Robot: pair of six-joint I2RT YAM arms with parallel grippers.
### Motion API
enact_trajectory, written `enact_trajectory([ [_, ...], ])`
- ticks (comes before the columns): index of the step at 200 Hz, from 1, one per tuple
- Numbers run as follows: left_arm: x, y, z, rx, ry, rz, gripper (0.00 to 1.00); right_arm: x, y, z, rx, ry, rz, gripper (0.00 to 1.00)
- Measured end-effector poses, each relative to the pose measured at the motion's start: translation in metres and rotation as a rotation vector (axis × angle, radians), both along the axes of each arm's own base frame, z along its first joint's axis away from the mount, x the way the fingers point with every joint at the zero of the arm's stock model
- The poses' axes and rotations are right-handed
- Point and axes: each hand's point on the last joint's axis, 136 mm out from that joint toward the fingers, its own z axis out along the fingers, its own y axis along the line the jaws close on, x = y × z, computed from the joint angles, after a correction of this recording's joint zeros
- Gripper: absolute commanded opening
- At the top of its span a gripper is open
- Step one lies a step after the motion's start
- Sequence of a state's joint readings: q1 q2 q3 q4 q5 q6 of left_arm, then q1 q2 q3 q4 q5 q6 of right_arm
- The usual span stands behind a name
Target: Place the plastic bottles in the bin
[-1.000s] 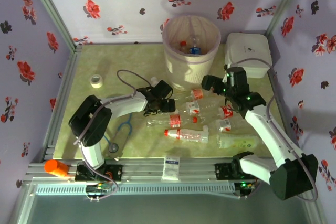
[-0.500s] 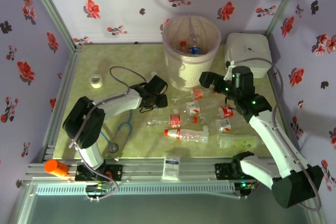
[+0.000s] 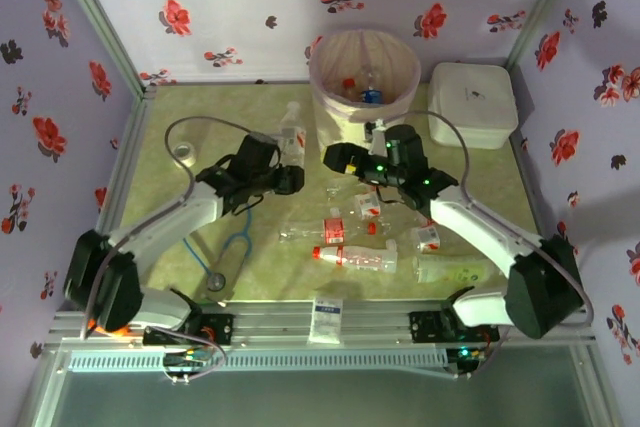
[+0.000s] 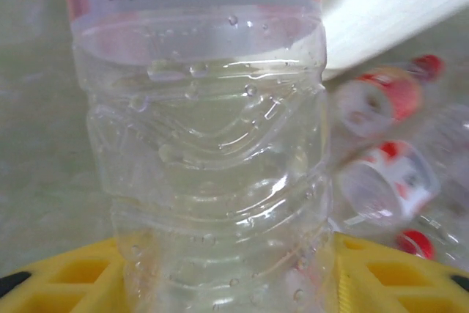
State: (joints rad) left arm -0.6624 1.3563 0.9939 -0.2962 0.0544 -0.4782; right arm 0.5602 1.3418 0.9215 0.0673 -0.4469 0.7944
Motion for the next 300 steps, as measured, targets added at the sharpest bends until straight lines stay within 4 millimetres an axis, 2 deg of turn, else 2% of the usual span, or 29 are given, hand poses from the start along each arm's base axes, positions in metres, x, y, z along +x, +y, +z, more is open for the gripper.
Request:
enact_trajectory([
  [40,-0.022,-0.021,0.01,-0.127,-0.031,-0.161,0.56,0.0,0.028,-0.005,0.02,0.007,0.05,0.95],
  [76,-0.028,-0.033,0.016,-0.19,-0.036,-0.225,0.56,0.008,0.047,-0.018,0.029,0.025,0.075,0.87],
  [96,-0.031,-0.036,0.018,-0.205,-0.04,-0.246,0.57,0.01,0.049,-0.027,0.027,0.053,0.076,0.74],
  [124,-0.032,-0.038,0.019,-0.211,-0.048,-0.261,0.58,0.014,0.053,-0.017,0.035,0.031,0.08,0.57],
  [145,-0.031,-0.038,0.021,-0.211,-0.061,-0.262,0.66,0.015,0.054,-0.014,0.036,0.027,0.082,0.5],
  [182,-0.034,-0.035,0.021,-0.196,-0.063,-0.269,0.84,0.013,0.055,-0.014,0.033,0.028,0.085,0.47],
  [200,-0.043,-0.027,0.029,-0.193,-0.091,-0.273,0.91,0.012,0.059,-0.011,0.033,0.027,0.094,0.46],
  [212,-0.051,-0.017,0.038,-0.193,-0.124,-0.264,1.0,0.013,0.064,-0.007,0.028,0.023,0.101,0.45],
  [247,-0.059,0.014,0.065,-0.204,-0.214,-0.188,1.0,0.009,0.083,0.003,-0.016,-0.013,0.139,0.44],
  [287,-0.058,0.044,0.071,-0.172,-0.232,-0.073,1.0,0.006,0.094,0.007,-0.092,-0.043,0.17,0.4],
  [300,-0.056,0.06,0.075,-0.169,-0.249,-0.001,1.0,0.003,0.096,0.011,-0.118,-0.064,0.188,0.4],
])
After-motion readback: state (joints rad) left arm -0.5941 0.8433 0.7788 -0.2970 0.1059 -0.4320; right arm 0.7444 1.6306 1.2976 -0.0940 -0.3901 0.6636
